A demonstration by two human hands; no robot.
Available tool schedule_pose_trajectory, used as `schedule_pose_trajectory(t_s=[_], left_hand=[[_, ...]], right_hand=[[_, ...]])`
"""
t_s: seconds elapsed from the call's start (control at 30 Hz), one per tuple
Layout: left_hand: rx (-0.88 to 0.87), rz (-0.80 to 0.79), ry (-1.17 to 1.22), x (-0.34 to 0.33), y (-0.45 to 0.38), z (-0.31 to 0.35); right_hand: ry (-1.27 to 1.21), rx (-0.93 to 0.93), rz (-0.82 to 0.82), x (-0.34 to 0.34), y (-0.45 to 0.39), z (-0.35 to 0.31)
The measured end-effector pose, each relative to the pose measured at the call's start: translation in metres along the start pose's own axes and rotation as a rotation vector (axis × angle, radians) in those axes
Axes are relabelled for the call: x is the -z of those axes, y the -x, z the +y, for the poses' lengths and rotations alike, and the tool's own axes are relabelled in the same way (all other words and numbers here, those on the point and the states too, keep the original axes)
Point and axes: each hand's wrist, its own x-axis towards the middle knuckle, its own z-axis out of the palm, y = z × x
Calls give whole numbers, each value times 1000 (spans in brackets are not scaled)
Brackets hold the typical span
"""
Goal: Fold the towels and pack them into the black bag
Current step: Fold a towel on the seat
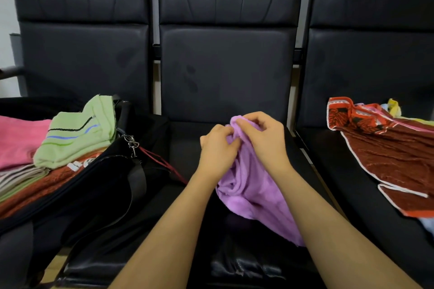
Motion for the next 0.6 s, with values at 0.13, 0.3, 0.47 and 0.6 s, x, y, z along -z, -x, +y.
schedule_pose_trajectory(t_s=[0.13,0.3,0.47,0.6], left_hand=[[151,124,193,3,-3,-7],[198,241,342,9,-6,-8],[168,260,211,15,-9,-16],[121,222,50,20,-11,-20]], right_hand=[[-93,-78,-57,3,0,0],[105,-212,-178,10,-3,15],[245,-199,-269,5,-3,17],[-17,-258,45,5,-7,5]])
